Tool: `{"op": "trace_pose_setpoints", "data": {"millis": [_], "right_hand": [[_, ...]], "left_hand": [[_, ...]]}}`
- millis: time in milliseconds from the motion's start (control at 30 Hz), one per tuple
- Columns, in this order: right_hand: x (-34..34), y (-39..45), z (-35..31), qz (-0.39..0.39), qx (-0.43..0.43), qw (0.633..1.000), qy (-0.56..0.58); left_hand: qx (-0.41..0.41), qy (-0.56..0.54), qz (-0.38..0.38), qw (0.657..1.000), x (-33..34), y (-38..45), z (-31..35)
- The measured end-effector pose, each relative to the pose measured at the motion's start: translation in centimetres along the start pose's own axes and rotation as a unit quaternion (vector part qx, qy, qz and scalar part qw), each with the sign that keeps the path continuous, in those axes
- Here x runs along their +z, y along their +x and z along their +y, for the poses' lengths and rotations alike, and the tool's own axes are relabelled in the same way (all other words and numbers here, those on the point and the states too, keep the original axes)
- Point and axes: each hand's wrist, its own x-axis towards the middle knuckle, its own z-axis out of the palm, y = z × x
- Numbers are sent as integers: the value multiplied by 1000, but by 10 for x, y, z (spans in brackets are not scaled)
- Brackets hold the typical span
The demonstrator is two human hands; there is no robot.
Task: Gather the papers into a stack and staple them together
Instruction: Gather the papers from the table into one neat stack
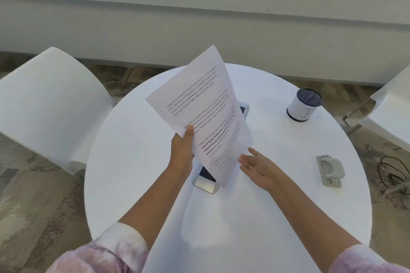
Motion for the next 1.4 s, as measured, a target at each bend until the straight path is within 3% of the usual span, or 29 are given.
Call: {"op": "trace_pose_setpoints", "data": {"millis": [167, 300, 433, 567, 700, 833, 967, 1167, 1400], "right_hand": [[-3, -8, 1, -25, 5, 999, 35], [-3, -10, 6, 3, 42, 998, 52], [0, -5, 19, -33, 64, 997, 9], [3, -7, 18, -63, 61, 995, 43], [-3, -3, 7, -44, -35, 993, 103], [-20, 1, -11, -22, -171, 984, 41], [-41, -3, -33, 3, -249, 968, -24], [-50, -12, -49, -3, -318, 944, -89], [-44, -6, -52, 42, -363, 921, -136]], "left_hand": [[-11, -11, 4, 1000, -3, -5, -1], [-14, -24, -14, 1000, 0, -8, 2], [-7, -32, -49, 998, 7, -9, 8], [-6, -47, -67, 997, 9, -8, 12], [-4, -66, -64, 996, 6, -7, 14], [11, -65, -82, 994, -3, -6, 18], [-8, -90, -75, 993, -28, 10, 26], [-67, 107, -131, 983, -54, 25, 24], [7, 228, -49, 972, -65, 34, 29]]}}
